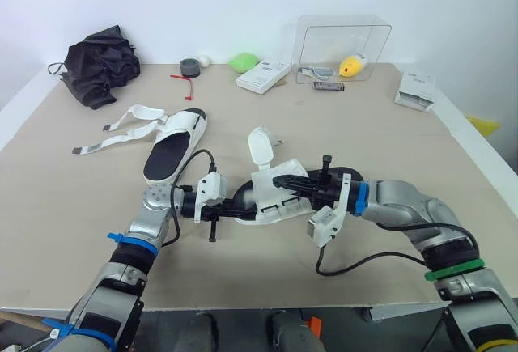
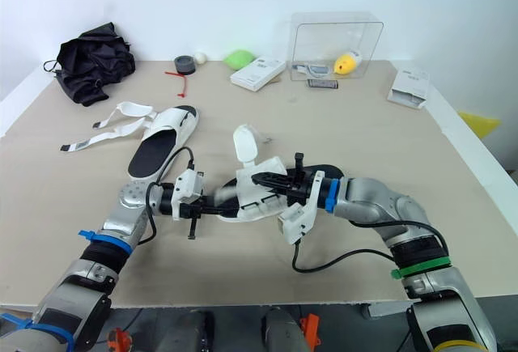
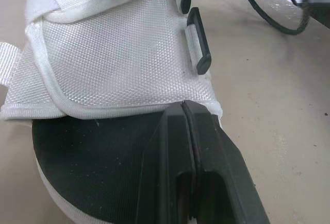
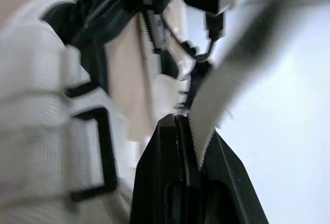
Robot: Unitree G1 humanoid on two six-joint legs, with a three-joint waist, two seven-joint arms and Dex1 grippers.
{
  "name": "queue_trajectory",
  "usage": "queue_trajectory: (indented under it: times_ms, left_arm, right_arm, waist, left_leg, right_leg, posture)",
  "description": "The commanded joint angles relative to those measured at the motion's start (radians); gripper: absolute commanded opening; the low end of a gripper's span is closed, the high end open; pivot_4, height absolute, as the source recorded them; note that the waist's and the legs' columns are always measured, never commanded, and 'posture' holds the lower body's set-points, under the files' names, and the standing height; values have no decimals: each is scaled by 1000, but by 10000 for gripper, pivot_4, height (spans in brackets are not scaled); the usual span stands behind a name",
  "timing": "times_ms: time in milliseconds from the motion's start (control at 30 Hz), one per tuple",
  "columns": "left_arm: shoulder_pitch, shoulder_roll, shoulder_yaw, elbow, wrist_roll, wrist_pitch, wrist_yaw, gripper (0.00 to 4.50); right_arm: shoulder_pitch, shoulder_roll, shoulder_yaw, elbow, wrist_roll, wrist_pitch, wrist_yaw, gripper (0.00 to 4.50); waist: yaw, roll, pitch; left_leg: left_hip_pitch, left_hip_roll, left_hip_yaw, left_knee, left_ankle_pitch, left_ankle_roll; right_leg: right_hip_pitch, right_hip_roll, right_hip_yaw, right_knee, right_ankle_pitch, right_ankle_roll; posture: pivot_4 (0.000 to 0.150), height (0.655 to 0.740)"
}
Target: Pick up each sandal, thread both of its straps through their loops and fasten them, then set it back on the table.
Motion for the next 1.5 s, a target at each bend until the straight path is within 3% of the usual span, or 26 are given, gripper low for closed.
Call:
queue_trajectory:
  times_ms: [33,133,300,400,633,800,1000,1167,1300,1400,1500]
  left_arm:
    - [21,0,-42,46,42,6,-9,0]
    - [16,0,-40,55,43,1,-11,0]
    - [9,-1,-41,69,45,-6,-15,0]
    - [3,-4,-43,78,46,-9,-18,0]
    - [-3,-12,-45,88,46,-15,-20,0]
    - [0,-12,-43,93,46,-16,-23,0]
    - [-23,-19,-40,121,48,-17,-27,0]
    - [-33,-30,-39,133,48,-22,-28,0]
    - [-29,-32,-39,135,50,-25,-30,0]
    - [-22,-32,-40,128,51,-23,-31,0]
    - [-20,-35,-40,126,50,-22,-30,0]
  right_arm:
    - [-13,-35,-50,-2,-143,-79,-207,290]
    - [-18,-60,-44,45,-104,-57,-227,290]
    - [-18,-115,-12,76,-27,-62,-172,15955]
    - [-53,-151,17,111,-121,-74,-190,26529]
    - [-123,-262,33,231,-75,-115,-150,26529]
    - [-71,-387,96,234,351,20,198,26529]
    - [40,-519,119,115,580,140,444,26529]
    - [127,-599,9,-29,1015,738,703,26529]
    - [200,-749,-113,-277,1502,1346,866,26529]
    - [298,-852,-180,-429,1696,1556,955,26529]
    - [386,-865,-234,-573,1811,1701,939,26529]
  waist:
    - [0,0,0]
    - [1,0,0]
    - [0,0,0]
    - [-2,0,0]
    - [-1,0,0]
    - [-1,0,0]
    - [-3,0,0]
    - [-1,0,0]
    - [0,2,1]
    - [0,3,1]
    - [1,5,1]
  left_leg:
    - [0,0,0,0,0,0]
    - [0,-1,1,0,0,0]
    - [1,-1,3,0,0,0]
    - [8,0,4,-1,0,0]
    - [10,-1,6,-1,0,1]
    - [10,-2,7,-1,0,1]
    - [12,-3,6,-1,-1,2]
    - [14,-3,7,0,-1,2]
    - [13,-4,7,0,-1,3]
    - [13,-4,6,-1,-1,3]
    - [11,-4,6,-2,-1,3]
  right_leg:
    - [0,0,0,0,0,0]
    - [0,0,2,0,-1,1]
    - [1,0,4,0,0,1]
    - [6,0,6,0,-3,-3]
    - [7,0,7,0,-3,-3]
    - [7,-2,9,0,-3,-2]
    - [11,-3,9,0,-5,-1]
    - [13,-3,10,0,-4,-1]
    - [13,-8,9,-1,-6,2]
    - [13,-9,8,-1,-6,2]
    - [13,-10,5,-1,-9,2]
  posture:
    - [1500,7400]
    - [1500,7400]
    - [1500,7400]
    - [1500,7400]
    - [1500,7400]
    - [1500,7400]
    - [1500,7400]
    - [1500,7400]
    - [1500,7400]
    - [1500,7400]
    - [1500,7400]
